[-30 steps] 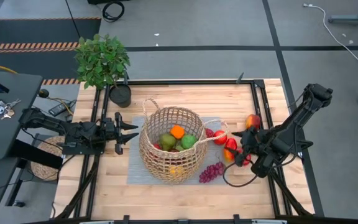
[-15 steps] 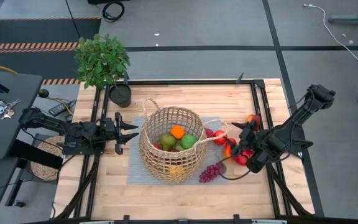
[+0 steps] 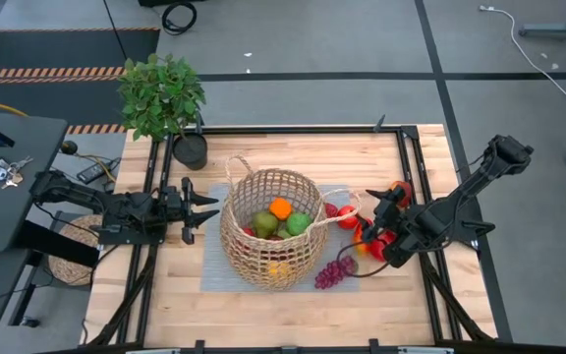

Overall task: Build produce basket
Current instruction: Put the top red apple into the basket

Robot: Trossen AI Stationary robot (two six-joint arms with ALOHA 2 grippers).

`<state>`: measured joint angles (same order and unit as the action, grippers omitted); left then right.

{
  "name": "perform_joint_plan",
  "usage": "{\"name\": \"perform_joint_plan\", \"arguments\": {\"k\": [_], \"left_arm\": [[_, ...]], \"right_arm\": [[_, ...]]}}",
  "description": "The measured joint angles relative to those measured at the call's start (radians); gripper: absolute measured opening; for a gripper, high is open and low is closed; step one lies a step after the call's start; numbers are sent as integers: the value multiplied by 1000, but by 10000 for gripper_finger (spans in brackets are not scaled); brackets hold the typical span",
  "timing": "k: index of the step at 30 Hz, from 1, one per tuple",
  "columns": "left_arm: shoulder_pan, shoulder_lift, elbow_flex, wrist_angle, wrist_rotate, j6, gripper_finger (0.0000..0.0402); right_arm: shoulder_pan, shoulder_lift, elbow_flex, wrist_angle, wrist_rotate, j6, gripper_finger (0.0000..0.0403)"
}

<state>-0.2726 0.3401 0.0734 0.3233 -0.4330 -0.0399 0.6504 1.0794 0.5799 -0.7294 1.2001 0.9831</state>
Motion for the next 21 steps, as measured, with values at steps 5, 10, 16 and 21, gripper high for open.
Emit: {"name": "perform_joint_plan", "arguments": {"k": [5,10,16,21], "left_arm": [[0,0,0,0,0,0,151],[0,0,0,0,0,0,151],[0,0,0,0,0,0,148],[0,0,0,0,0,0,152]], "right_arm": [[-36,-2,-13,-17,-26,-27,361],[-123,-22,-8,-20,-130,-104,361],[-205,-33,-8,-21,-286,-182,360],[-284,-33,-8,47,-392,-298,352]]}}
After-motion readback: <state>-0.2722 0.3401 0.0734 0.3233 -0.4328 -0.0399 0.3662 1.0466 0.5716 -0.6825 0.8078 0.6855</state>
